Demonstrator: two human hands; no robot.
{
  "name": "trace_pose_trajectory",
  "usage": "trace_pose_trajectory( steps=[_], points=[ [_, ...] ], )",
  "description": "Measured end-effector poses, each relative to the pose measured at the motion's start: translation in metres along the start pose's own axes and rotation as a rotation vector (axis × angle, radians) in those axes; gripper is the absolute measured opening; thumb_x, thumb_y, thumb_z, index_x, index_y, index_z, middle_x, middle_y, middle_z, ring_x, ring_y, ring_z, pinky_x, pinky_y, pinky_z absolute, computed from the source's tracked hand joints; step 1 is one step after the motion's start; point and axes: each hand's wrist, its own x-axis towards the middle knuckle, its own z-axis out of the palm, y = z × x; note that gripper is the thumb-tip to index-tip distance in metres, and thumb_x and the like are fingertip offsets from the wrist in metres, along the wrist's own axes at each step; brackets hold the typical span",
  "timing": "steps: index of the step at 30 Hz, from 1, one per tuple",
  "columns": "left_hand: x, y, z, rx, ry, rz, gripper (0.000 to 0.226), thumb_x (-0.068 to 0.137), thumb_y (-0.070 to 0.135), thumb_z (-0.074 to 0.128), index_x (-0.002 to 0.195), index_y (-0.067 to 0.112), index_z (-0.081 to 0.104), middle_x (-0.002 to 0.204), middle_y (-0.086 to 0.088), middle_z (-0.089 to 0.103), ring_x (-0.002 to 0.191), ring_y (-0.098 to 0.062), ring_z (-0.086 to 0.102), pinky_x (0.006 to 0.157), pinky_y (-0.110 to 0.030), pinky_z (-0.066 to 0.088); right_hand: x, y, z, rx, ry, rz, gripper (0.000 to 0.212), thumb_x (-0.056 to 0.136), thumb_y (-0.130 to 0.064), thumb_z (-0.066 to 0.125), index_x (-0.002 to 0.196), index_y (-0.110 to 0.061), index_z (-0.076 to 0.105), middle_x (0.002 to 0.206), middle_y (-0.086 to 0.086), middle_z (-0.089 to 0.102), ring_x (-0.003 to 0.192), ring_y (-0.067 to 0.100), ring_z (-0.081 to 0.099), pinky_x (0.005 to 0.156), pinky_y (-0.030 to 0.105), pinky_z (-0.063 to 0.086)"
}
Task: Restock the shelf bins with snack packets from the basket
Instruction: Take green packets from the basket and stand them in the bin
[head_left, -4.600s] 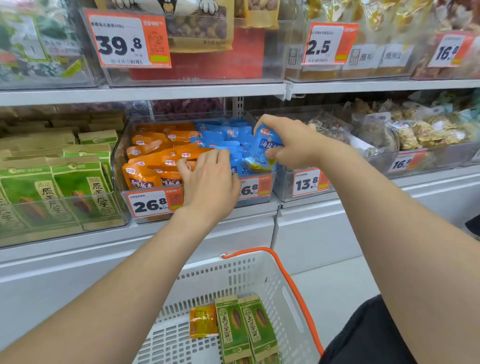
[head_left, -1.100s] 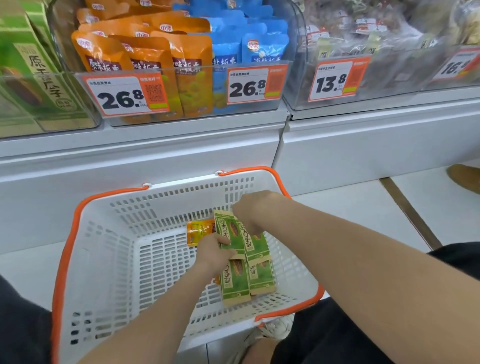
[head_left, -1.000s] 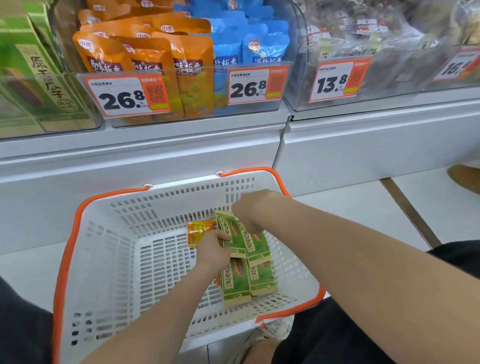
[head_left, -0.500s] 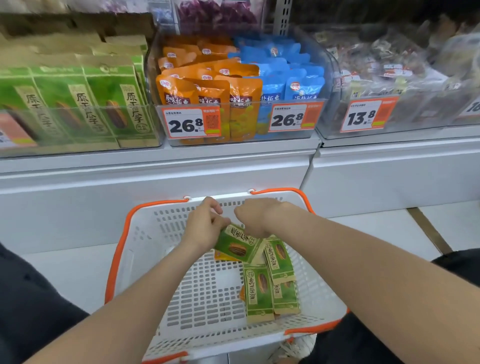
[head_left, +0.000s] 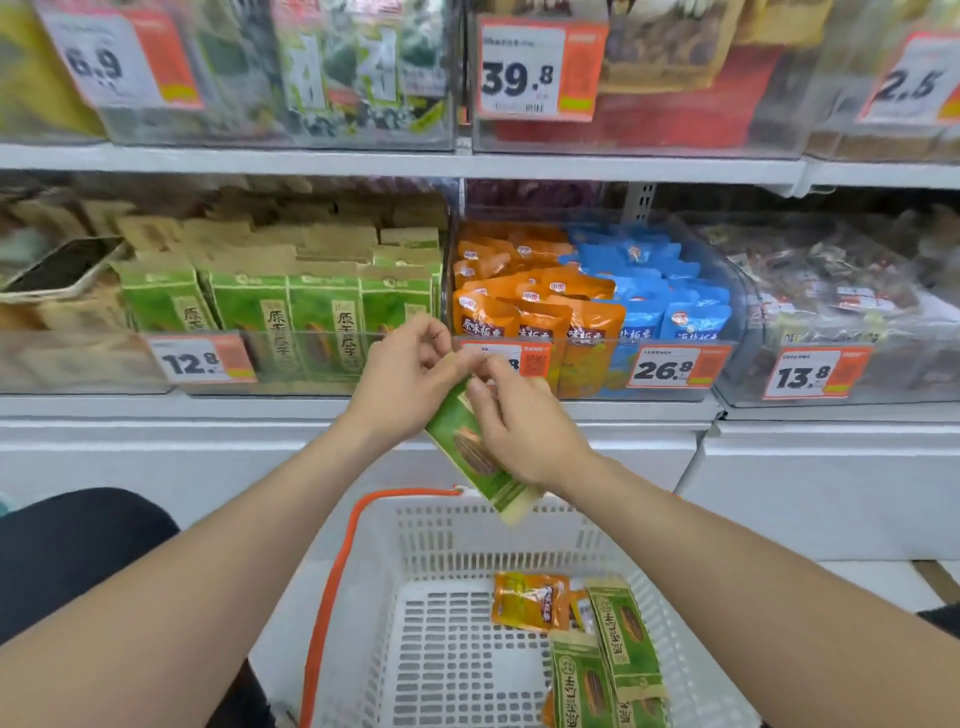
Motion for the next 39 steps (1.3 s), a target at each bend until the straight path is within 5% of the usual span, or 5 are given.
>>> trace_pose_trajectory(
  steps=[7, 12, 16, 24, 39],
  points=[
    [0.038, 0.047, -0.053, 0.133, 0.39, 0.209, 0.035, 0.107, 0.03, 0.043, 0.082, 0.015, 0.063, 0.073, 0.002, 0.064, 0.071, -0.017, 0.059, 0.07, -0.044, 0.048, 0.048, -0.043, -0.045, 0.072, 0.382, -0.072, 0.041, 0.098, -0.063, 0.05, 0.115, -0.03, 0.066, 0.1, -0.013, 0.073, 0.093, 0.016, 0.066, 0.081, 0.042, 0.054],
    [0.06, 0.047, -0.091, 0.23, 0.451, 0.116, 0.041, 0.074, -0.005, 0.038, 0.093, 0.02, 0.064, 0.092, 0.004, 0.068, 0.094, -0.023, 0.063, 0.089, -0.045, 0.052, 0.074, -0.075, -0.07, 0.25, 0.648, -0.196, 0.024, 0.104, -0.043, 0.057, 0.115, -0.023, 0.052, 0.076, -0.01, 0.063, 0.071, 0.018, 0.059, 0.066, 0.042, 0.047],
    [0.062, 0.031, -0.113, 0.474, 0.44, -0.068, 0.048, 0.08, -0.01, 0.05, 0.102, 0.03, 0.067, 0.106, 0.008, 0.07, 0.117, -0.025, 0.057, 0.106, -0.044, 0.035, 0.091, -0.099, -0.075, 0.365, 0.628, -0.308, 0.019, 0.106, -0.025, 0.056, 0.118, -0.013, 0.046, 0.081, -0.003, 0.07, 0.065, 0.019, 0.058, 0.063, 0.033, 0.043],
    [0.061, 0.011, -0.128, 0.788, 0.038, -0.199, 0.051, 0.086, 0.014, 0.057, 0.136, 0.022, 0.065, 0.131, -0.004, 0.057, 0.129, -0.032, 0.05, 0.118, -0.062, 0.018, 0.118, -0.118, -0.043, 0.366, 0.614, -0.319, 0.01, 0.106, -0.009, 0.054, 0.111, -0.011, 0.047, 0.068, -0.006, 0.05, 0.052, 0.01, 0.04, 0.05, 0.023, 0.028],
    [0.065, -0.009, -0.155, 0.905, 0.039, -0.154, 0.054, 0.063, 0.069, 0.088, 0.102, 0.036, 0.072, 0.107, 0.011, 0.057, 0.116, -0.026, 0.043, 0.095, -0.052, 0.03, 0.132, -0.127, -0.027, 0.398, 0.645, -0.256, 0.009, 0.107, -0.012, 0.052, 0.109, -0.014, 0.043, 0.069, -0.002, 0.056, 0.053, 0.009, 0.045, 0.05, 0.019, 0.031]
  ],
)
